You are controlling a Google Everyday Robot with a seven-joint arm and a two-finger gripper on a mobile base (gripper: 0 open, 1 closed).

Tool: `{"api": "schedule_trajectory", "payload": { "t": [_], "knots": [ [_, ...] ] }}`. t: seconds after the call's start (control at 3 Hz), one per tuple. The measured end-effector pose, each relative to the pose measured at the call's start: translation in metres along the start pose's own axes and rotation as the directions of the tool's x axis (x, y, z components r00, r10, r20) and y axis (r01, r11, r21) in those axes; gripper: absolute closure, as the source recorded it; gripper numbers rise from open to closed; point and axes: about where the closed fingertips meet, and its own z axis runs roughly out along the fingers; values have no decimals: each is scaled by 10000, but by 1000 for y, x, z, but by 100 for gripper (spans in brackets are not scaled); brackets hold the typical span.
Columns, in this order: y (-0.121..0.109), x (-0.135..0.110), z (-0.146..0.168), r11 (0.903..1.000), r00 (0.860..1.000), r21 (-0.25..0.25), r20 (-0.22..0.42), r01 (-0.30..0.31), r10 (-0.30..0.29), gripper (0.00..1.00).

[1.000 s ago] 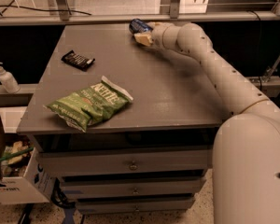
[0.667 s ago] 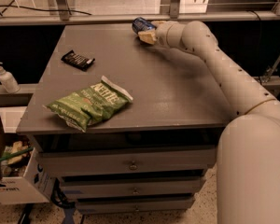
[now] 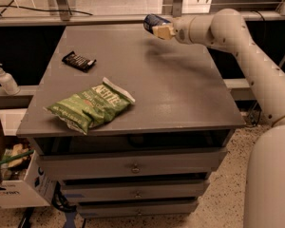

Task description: Move pepsi can near green jalapeno chip bag

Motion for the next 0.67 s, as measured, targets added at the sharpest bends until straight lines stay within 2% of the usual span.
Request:
{"api": "schedule_trajectory", "payload": {
  "t": [0.33,0.67],
  "knots": [
    [29,10,-33,9897,9948,-1130,-619,-879,813,100],
    [29,10,-33,9897,9948,-1126,-614,-880,814,100]
  ]
}}
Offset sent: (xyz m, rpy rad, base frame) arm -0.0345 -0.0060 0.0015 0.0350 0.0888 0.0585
